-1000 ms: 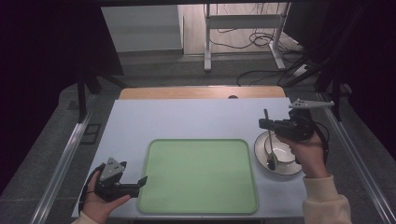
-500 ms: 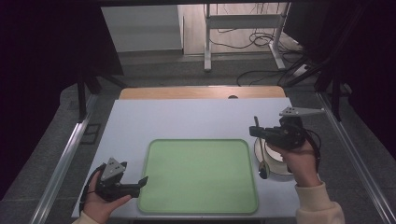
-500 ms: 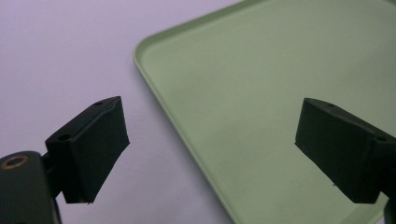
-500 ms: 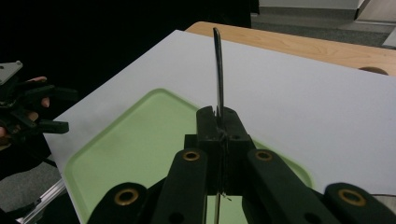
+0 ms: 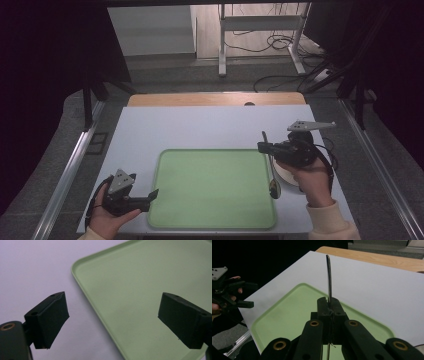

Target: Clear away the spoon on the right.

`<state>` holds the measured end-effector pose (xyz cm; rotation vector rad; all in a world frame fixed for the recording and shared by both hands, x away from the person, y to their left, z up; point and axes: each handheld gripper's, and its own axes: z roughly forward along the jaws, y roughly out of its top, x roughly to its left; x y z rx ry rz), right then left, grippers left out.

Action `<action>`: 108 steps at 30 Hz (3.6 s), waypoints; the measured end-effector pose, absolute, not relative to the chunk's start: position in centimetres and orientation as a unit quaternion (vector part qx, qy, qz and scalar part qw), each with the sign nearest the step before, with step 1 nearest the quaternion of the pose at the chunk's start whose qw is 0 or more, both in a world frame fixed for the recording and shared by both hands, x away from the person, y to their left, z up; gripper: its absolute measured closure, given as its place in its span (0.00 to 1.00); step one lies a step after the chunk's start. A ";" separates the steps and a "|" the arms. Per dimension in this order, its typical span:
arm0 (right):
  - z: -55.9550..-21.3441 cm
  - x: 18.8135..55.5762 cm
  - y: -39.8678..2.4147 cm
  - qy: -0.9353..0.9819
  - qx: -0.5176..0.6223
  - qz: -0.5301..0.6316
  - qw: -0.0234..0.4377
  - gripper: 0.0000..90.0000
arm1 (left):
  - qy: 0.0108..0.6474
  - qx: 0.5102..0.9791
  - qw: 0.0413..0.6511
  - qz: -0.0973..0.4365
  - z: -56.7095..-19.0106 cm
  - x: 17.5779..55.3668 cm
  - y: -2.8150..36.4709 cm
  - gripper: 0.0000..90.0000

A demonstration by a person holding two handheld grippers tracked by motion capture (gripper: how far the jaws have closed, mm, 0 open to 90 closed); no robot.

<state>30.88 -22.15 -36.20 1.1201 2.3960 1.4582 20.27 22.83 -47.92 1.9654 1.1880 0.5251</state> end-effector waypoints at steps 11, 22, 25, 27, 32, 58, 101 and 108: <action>-37.4 30.3 -20.3 0.797 0.375 0.472 0.048 0.98 | 0.467 0.771 0.384 0.204 -47.9 20.3 22.8 0.10; -39.7 30.6 -18.1 0.809 0.387 0.441 0.037 0.98 | 0.464 0.773 0.382 0.204 -47.9 20.2 22.8 0.10; -40.1 30.7 -17.8 0.811 0.388 0.436 0.035 0.98 | 0.465 0.772 0.382 0.204 -47.9 20.2 22.8 0.10; -40.7 30.8 -17.4 0.814 0.391 0.428 0.034 0.98 | 0.464 0.773 0.381 0.203 -48.0 20.2 22.8 0.10; -41.9 31.2 -17.1 0.815 0.402 0.416 0.030 0.98 | 0.463 0.774 0.381 0.204 -48.0 20.2 22.8 0.10; -47.2 33.1 -15.5 0.824 0.460 0.327 0.041 0.97 | 0.457 0.781 0.376 0.201 -48.1 20.2 22.8 0.10; -47.1 33.0 -15.7 0.825 0.432 0.338 0.135 0.22 | 0.457 0.780 0.377 0.202 -47.9 20.2 22.9 0.10; -45.9 32.8 -16.8 0.813 0.403 0.407 0.098 0.21 | 0.456 0.782 0.374 0.202 -48.0 20.3 22.7 0.10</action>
